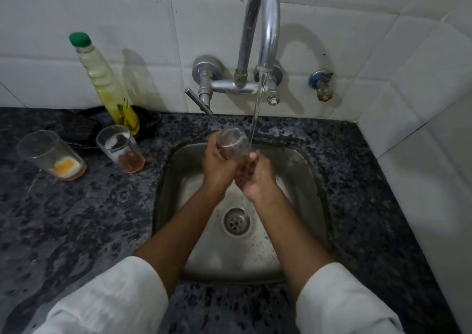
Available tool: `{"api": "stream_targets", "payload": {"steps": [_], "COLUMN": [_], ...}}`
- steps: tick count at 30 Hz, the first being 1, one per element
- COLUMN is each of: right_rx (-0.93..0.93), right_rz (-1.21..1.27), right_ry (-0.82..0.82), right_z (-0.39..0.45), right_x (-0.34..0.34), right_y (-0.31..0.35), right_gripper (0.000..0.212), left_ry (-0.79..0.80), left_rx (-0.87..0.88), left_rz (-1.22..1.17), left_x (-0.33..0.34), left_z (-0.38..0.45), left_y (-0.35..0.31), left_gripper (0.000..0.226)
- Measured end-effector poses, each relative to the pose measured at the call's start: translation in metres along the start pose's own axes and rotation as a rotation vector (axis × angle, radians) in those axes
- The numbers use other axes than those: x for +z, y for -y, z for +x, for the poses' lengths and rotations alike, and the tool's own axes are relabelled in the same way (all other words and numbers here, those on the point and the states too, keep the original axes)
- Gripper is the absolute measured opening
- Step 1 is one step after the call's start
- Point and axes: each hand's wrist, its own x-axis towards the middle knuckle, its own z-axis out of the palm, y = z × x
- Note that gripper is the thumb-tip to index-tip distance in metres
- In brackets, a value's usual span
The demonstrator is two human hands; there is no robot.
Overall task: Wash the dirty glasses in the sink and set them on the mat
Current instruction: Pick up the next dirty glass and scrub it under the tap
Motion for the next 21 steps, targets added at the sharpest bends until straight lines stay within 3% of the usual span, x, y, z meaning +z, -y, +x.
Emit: {"api": "stream_targets", "payload": {"steps": [4, 6, 8, 10, 12, 15, 17, 19, 21], "right_rx": [-0.075, -0.187, -0.440, -0.689, -0.794, -0.825, -0.970, -1.170, -1.200], "right_rz": [0.031, -0.116, -0.373, -0.762, -1.107, -1.299, -1.501, -1.843, -2.012], "right_ry": [0.030, 0.020, 0.004, 0.074, 0.229, 0.489, 0.590, 0.555, 0.488], "right_z": [0.012, 0.007, 0.008, 0.007, -0.003, -0.021, -0.026, -0.028, -0.030], "right_x": [0.005, 0.007, 0.006, 0.008, 0.009, 0.004, -0.004, -0.010, -0.011], "right_y": [0.014, 0.029, 0.046, 0.055, 0.056, 0.062, 0.072, 0.081, 0.087], "right_gripper": [0.029, 0.031, 0.025, 0.023, 0.025, 0.032, 0.033, 0.034, 0.040], "left_ry": [0.246, 0.385, 0.529, 0.666, 0.755, 0.694, 0.647, 0.657, 0.688], "left_rx": [0.077, -0.032, -0.219, -0.371, -0.447, -0.350, -0.241, -0.178, -0.145], "left_rz": [-0.031, -0.270, -0.489, -0.332, -0.042, 0.168, 0.170, 0.138, 0.090], "left_x": [-0.010, -0.022, -0.033, -0.038, -0.033, -0.021, -0.020, -0.021, -0.019], "left_z": [-0.006, -0.009, -0.008, 0.002, 0.015, 0.030, 0.037, 0.039, 0.041], "left_y": [-0.013, -0.020, -0.029, -0.036, -0.035, -0.034, -0.030, -0.028, -0.027], "left_gripper": [0.064, 0.053, 0.038, 0.035, 0.046, 0.034, 0.029, 0.035, 0.039]}}
